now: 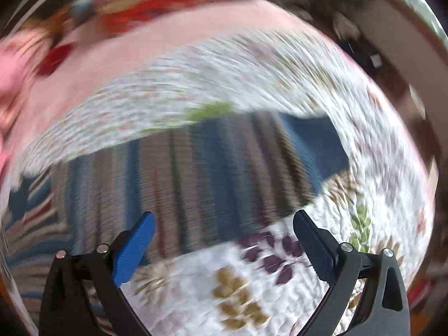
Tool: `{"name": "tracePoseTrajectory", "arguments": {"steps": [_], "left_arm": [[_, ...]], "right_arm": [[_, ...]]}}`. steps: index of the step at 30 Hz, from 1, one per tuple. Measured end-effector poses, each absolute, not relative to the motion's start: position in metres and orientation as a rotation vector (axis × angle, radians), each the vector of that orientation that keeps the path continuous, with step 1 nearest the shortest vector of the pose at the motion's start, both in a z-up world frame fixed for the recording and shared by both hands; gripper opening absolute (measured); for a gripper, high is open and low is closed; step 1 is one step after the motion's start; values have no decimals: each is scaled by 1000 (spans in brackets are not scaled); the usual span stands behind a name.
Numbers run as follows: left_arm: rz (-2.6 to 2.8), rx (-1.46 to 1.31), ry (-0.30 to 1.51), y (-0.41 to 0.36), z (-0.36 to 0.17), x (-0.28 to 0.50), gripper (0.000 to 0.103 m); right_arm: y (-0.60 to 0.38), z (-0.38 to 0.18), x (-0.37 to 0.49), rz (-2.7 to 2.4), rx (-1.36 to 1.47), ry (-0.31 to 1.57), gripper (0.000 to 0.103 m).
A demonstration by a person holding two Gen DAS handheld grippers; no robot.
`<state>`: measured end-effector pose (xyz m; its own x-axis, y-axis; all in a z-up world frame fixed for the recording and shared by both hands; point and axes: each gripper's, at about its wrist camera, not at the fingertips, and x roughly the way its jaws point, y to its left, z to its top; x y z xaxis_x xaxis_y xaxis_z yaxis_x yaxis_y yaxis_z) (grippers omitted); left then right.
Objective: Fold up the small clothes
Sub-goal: 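Reach the right tool to a sleeve cuff and grasp it, then fold the held sleeve across the sweater body with the right tool, release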
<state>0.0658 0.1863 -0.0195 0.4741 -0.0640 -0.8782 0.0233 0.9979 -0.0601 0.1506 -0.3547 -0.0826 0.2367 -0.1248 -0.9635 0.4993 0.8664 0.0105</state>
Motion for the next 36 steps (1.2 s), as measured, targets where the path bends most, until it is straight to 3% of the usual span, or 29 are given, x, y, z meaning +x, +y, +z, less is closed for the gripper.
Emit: {"name": "tracePoseTrajectory", "arguments": {"steps": [7, 10, 15, 19, 22, 36], "left_arm": [[-91, -42, 1075, 121, -33, 105, 100], [-98, -43, 1104, 105, -44, 115, 100], [-93, -33, 1142, 91, -59, 125, 100], [-83, -27, 1156, 91, -66, 127, 100], [-76, -7, 1135, 94, -66, 125, 100], [-43, -15, 1130, 147, -70, 112, 100]], "right_arm": [[-439, -127, 136, -511, 600, 1286, 98], [-453, -141, 136, -509, 640, 1293, 90], [-458, -149, 138, -497, 640, 1272, 87], [-457, -151, 158, -474, 593, 1246, 62], [-453, -149, 172, -381, 660, 1200, 15], [-345, -75, 177, -97, 600, 1133, 14]]}}
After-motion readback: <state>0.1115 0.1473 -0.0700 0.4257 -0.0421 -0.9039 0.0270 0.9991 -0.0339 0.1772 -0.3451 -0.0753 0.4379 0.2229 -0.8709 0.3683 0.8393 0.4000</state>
